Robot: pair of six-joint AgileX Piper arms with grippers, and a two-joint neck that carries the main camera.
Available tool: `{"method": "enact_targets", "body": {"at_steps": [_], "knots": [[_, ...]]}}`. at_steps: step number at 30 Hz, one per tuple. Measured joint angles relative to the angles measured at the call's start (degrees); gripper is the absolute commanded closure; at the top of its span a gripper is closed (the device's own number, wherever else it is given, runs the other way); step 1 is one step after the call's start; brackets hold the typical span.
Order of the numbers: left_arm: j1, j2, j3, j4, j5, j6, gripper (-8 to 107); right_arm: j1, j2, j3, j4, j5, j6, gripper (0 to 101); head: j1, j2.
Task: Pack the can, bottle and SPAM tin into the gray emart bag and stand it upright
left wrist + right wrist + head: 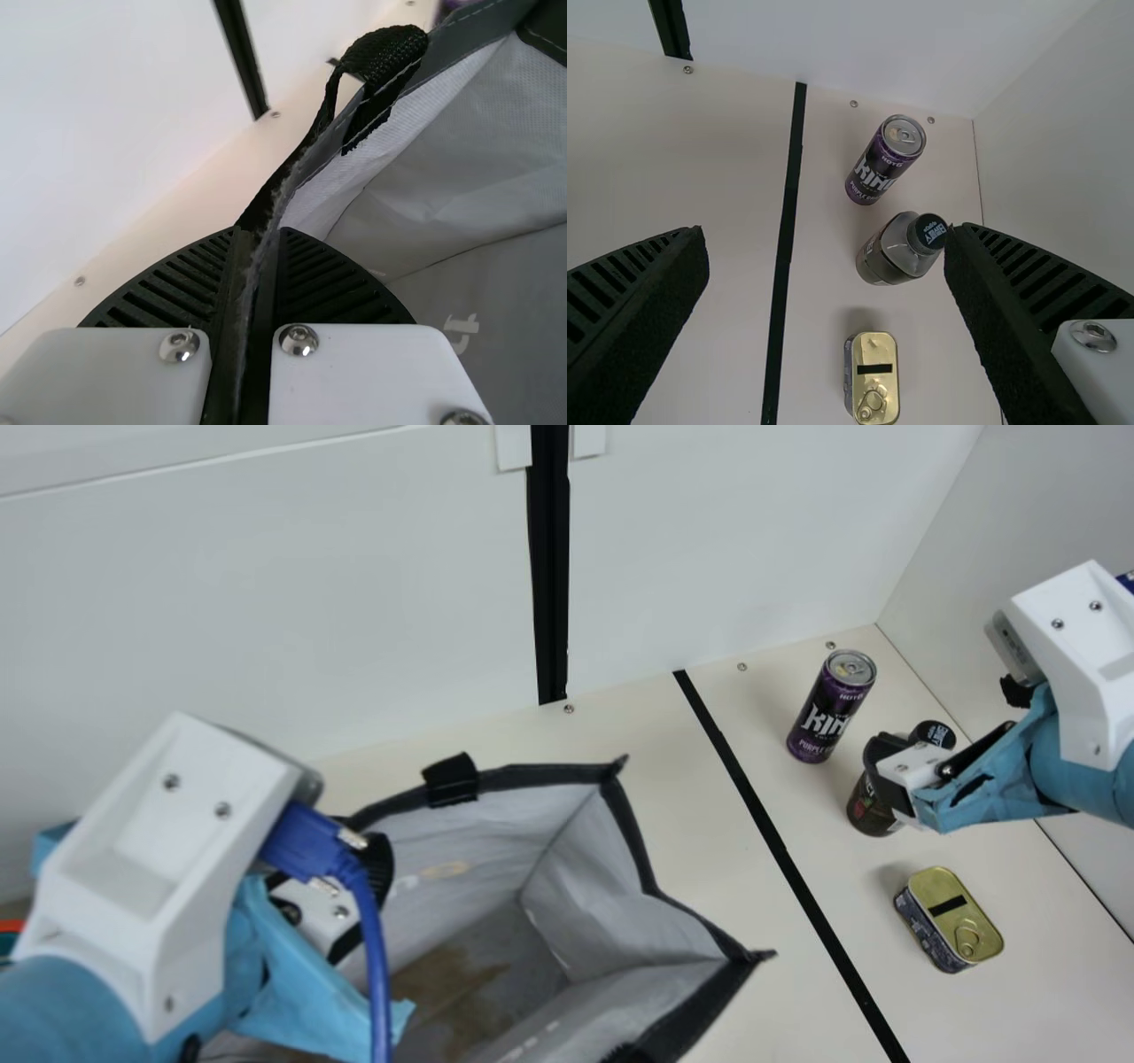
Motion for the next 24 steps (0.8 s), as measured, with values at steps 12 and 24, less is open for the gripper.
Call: {"method": "enact_targets", "body": {"at_steps": [12, 24], "knots": [[0.69, -2.63, 1.69, 14.10, -0.14, -6.64, 107, 0.00, 0.00, 0.00, 0.00, 0.00, 0.00, 6, 0.00, 0.00], [-0.64, -4.17, 6.15, 31.85, -0.18, -14.30, 107, 0.00, 0.00, 0.00, 0.00, 0.00, 0.00, 6, 0.00, -0.09]]}}
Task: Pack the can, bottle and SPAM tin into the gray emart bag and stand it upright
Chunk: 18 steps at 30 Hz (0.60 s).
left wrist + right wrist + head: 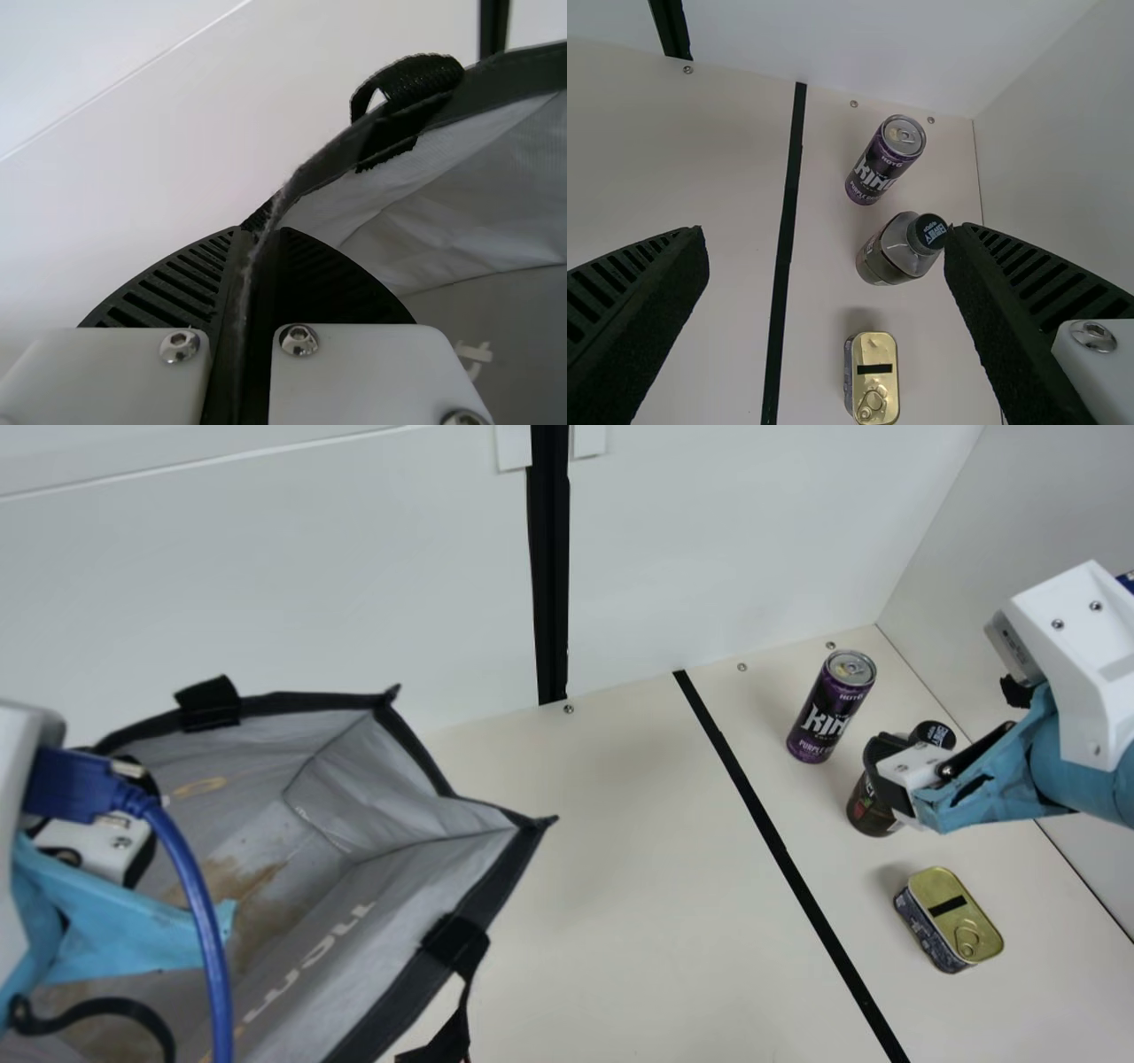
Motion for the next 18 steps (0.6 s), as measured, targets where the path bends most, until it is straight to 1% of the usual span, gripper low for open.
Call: {"method": "enact_targets", "body": {"at_steps": [4, 11, 15, 18], "knots": [[-0.90, -0.14, 2.26, 5.86, 0.11, -2.76, 107, 0.00, 0.00, 0.00, 0.00, 0.00, 0.00, 6, 0.00, 0.00], [-2.77, -0.44, 8.32, 15.22, 0.01, -8.97, 107, 0.00, 0.00, 0.00, 0.00, 0.00, 0.00, 6, 0.00, 0.00], [-3.56, -0.44, 11.85, 17.41, 0.01, -12.12, 107, 0.00, 0.00, 0.00, 0.00, 0.00, 0.00, 6, 0.00, 0.09], [-4.27, -0.44, 14.20, 17.82, 0.01, -14.04, 107, 0.00, 0.00, 0.00, 0.00, 0.00, 0.00, 6, 0.00, 0.09]]}}
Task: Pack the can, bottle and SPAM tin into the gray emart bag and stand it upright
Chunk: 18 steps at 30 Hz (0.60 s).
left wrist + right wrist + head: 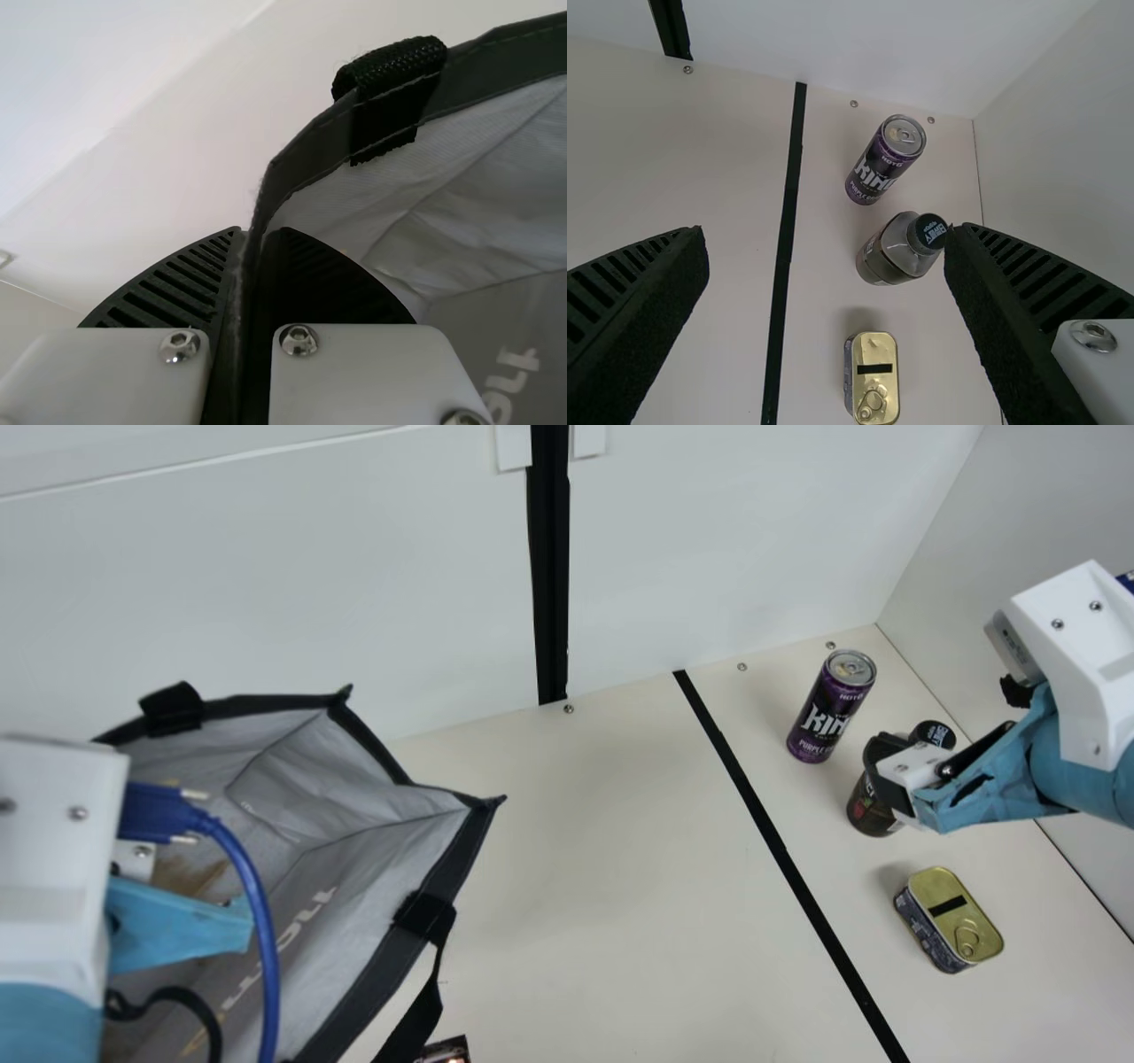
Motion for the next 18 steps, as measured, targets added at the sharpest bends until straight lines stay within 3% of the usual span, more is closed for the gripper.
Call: {"method": "enact_targets", "body": {"at_steps": [9, 18], "knots": [[-2.18, 0.12, 5.74, 0.36, 0.00, -3.88, 107, 0.00, 0.00, 0.00, 0.00, 0.00, 0.00, 6, 0.00, 0.00], [-4.71, 0.57, 7.21, -4.35, 0.00, -4.77, 107, 0.00, 0.00, 0.00, 0.00, 0.00, 0.00, 6, 0.00, -0.09]]}}
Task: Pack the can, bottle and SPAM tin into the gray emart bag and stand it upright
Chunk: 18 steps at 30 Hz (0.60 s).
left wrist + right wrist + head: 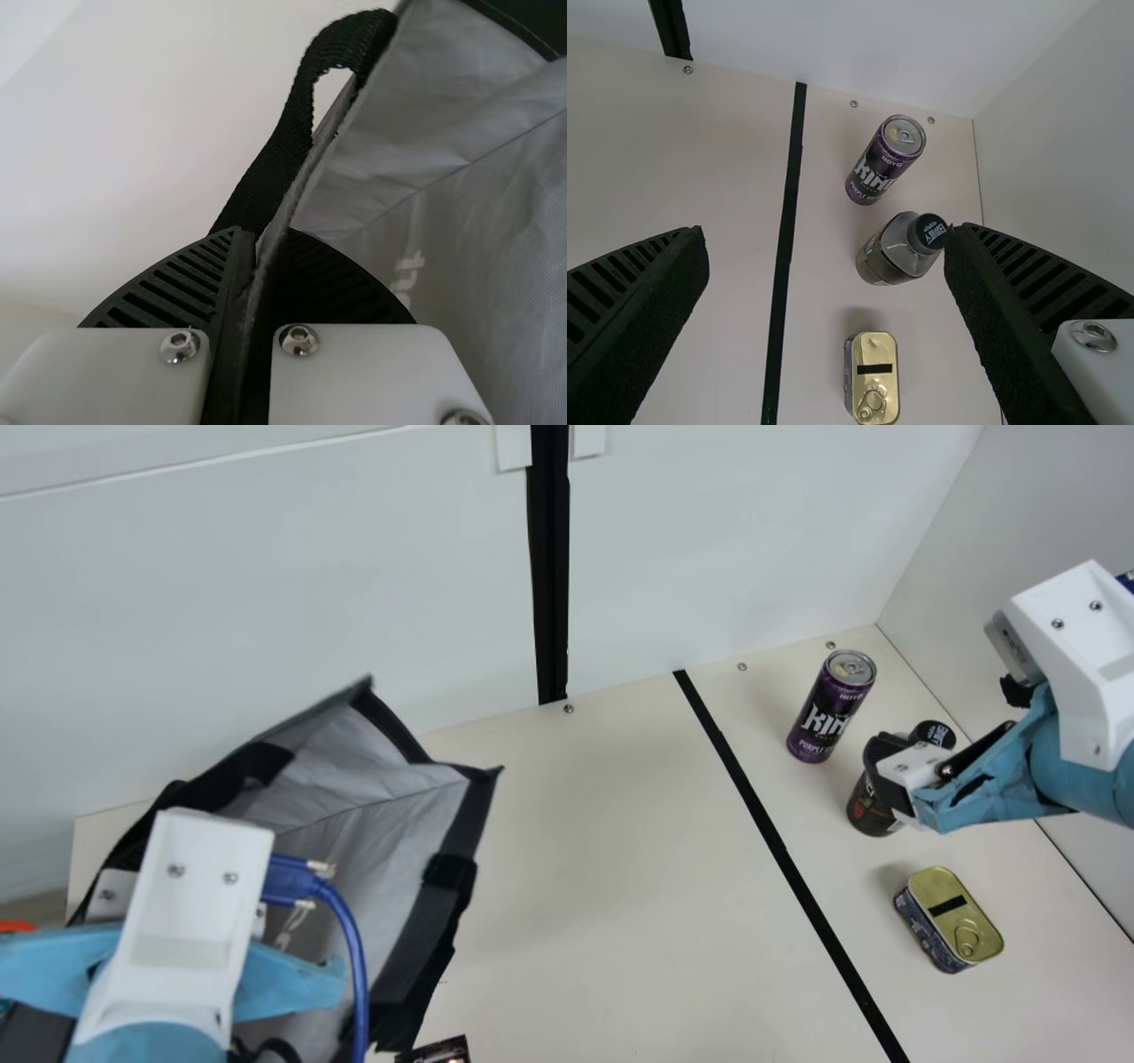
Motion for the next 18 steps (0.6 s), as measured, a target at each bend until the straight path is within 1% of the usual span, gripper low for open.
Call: {"method": "enact_targets", "body": {"at_steps": [7, 12, 18], "knots": [[-1.83, 0.09, -0.25, -5.63, -0.14, -0.26, 107, 0.00, 0.00, 0.00, 0.00, 0.00, 0.00, 6, 0.00, 0.09], [0.21, -0.28, 0.12, -11.67, -3.41, 0.84, 107, 0.00, 0.00, 0.00, 0.00, 0.00, 0.00, 6, 0.00, 0.00], [3.74, -0.65, 1.04, -20.80, -8.01, 3.60, 107, 0.00, 0.00, 0.00, 0.00, 0.00, 0.00, 6, 0.00, 0.09]]}}
